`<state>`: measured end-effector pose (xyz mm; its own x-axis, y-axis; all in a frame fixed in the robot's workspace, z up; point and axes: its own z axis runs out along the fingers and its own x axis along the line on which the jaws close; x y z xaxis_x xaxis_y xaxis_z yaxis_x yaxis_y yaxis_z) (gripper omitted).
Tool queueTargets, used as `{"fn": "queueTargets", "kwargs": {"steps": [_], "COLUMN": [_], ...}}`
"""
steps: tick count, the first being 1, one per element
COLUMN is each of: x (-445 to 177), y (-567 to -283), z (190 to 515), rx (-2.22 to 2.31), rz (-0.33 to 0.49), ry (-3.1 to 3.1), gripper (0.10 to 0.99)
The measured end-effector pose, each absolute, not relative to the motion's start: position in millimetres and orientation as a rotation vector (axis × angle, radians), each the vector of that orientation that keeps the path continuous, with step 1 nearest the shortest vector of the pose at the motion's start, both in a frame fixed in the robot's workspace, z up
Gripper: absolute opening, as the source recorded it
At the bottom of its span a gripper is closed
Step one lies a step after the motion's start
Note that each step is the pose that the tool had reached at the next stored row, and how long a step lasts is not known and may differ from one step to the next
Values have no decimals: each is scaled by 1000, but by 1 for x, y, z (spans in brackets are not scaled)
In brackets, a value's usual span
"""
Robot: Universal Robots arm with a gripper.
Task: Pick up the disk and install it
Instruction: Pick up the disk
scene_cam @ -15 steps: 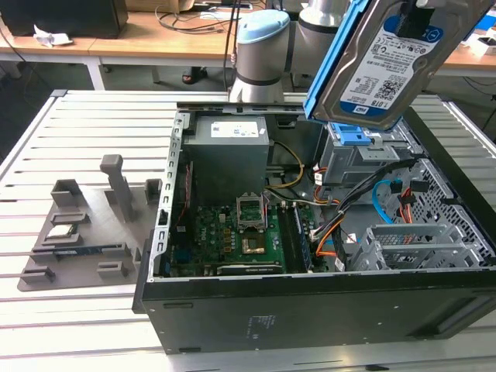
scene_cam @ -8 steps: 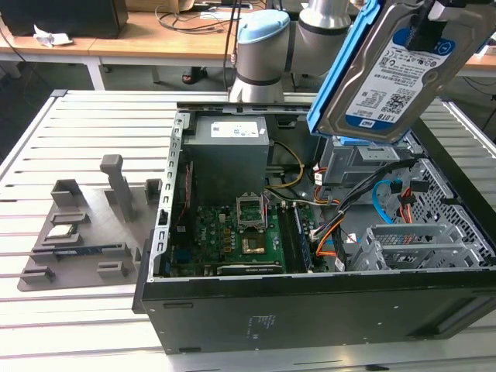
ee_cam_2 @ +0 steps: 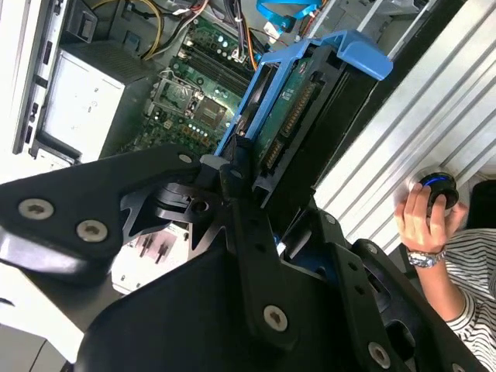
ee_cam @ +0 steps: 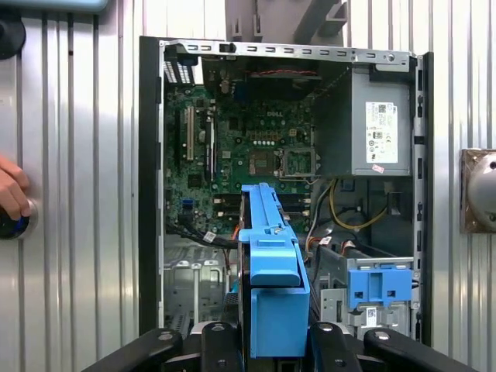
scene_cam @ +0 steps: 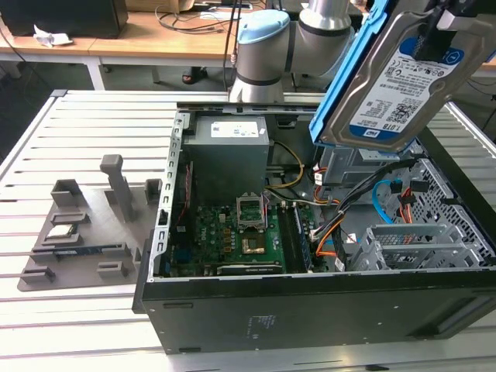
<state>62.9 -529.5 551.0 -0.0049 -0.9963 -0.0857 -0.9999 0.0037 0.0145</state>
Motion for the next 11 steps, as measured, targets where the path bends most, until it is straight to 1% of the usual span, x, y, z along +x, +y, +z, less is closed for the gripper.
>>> {"fn": "queueTargets", "kwargs": {"steps": [11], "x": [63], "y": [-552], "z": [549], "rx": [-2180], "rz": [110], "ry": [2189], "gripper": [365]}}
